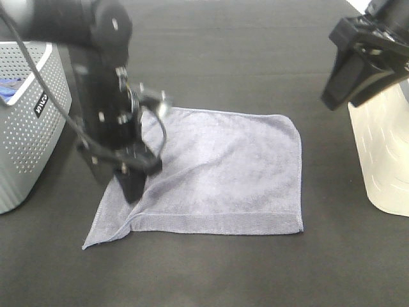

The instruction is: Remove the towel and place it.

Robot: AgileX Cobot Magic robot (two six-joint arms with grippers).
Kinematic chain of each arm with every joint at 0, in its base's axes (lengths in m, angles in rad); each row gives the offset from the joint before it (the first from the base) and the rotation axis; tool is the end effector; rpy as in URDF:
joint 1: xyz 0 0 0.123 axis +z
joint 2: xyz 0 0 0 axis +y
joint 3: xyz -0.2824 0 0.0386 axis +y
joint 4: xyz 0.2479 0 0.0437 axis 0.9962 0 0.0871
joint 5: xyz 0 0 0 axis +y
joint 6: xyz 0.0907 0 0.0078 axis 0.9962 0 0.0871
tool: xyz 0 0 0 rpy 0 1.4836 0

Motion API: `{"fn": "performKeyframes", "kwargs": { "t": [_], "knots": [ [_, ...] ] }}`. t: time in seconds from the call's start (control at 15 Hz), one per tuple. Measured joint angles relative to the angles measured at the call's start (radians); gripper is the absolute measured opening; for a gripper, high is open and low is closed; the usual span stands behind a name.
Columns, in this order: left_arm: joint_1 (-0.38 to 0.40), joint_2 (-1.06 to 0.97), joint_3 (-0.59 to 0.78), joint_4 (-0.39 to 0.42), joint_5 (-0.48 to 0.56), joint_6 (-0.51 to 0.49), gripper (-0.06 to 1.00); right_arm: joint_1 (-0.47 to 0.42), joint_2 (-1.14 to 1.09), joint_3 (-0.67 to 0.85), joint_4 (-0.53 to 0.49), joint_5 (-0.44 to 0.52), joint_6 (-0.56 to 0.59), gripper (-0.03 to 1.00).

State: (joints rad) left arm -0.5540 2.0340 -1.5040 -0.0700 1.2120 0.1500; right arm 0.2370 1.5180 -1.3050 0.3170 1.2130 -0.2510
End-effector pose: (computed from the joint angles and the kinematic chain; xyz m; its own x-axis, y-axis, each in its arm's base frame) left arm 0.3277 -0.2097 0.1803 -0.7758 0.6266 0.0743 0.6222 0.7792 -0.0751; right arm 0.2820 0.0955 0.3129 -0.8932 -0.3497 -0.2828 -0.4201 0.8733 0.2468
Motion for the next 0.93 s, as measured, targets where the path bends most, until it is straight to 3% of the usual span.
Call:
{"fn": "performKeyframes", "kwargs": {
  "t": [0.2,0.47,0.8,0.93],
  "knots": [
    [0.019,-0.092,-0.056,0.124,0.0,-0.089,0.65,0.0,0.0,0.0,-0.069,0.0,0.048,0.41],
    [0.11,-0.225,-0.128,0.137,0.001,-0.123,0.65,0.066,0.015,-0.013,-0.119,-0.039,0.087,0.43],
    [0.338,-0.351,-0.143,0.149,0.002,-0.15,0.65,0.223,0.233,-0.081,-0.308,-0.074,0.34,0.43],
    [0.424,-0.387,-0.143,0.153,0.002,-0.15,0.65,0.258,0.324,-0.081,-0.317,-0.131,0.42,0.43]
  ]
}}
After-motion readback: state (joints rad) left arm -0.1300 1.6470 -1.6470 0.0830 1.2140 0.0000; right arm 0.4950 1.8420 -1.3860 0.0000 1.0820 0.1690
